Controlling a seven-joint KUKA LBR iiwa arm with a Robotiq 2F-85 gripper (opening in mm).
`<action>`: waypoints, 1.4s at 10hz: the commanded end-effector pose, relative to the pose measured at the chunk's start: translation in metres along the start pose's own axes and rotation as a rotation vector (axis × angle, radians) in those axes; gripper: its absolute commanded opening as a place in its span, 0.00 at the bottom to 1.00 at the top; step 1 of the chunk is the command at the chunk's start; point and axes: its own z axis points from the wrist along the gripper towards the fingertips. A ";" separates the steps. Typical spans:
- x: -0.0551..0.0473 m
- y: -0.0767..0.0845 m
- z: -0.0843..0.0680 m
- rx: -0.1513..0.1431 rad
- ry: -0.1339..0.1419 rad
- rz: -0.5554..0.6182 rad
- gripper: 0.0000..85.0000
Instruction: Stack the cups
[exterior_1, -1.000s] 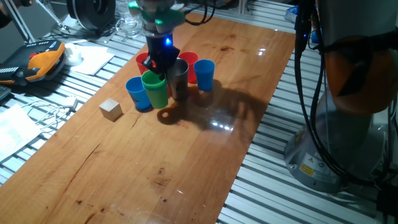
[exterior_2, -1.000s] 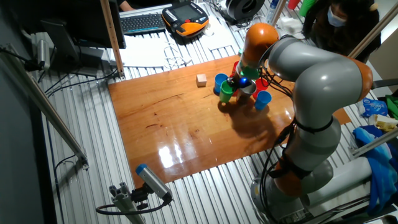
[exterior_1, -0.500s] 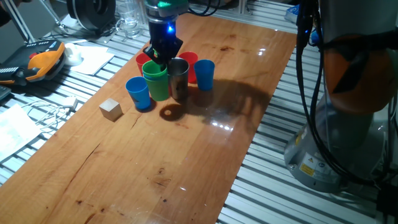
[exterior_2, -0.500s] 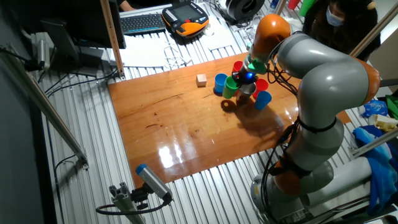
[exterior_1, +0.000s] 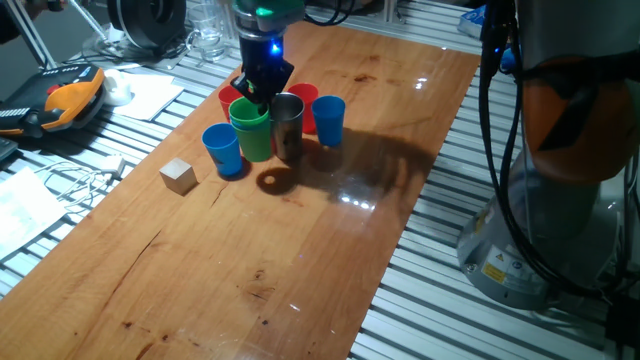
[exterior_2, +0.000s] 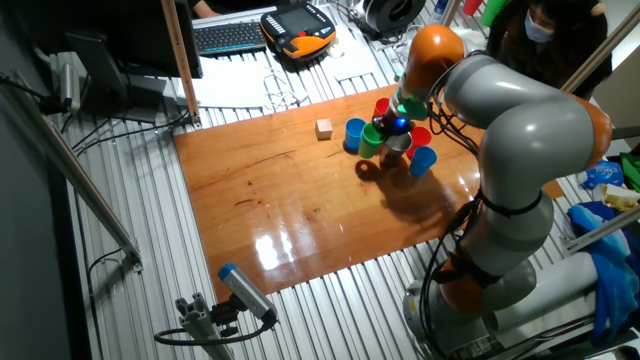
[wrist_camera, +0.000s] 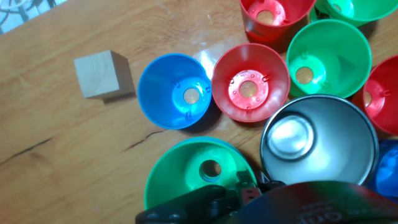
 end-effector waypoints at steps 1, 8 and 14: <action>0.000 0.000 0.000 -0.001 -0.005 -0.008 0.00; -0.001 0.007 -0.015 -0.022 0.058 0.027 0.00; -0.034 0.005 -0.032 -0.111 0.065 0.141 0.00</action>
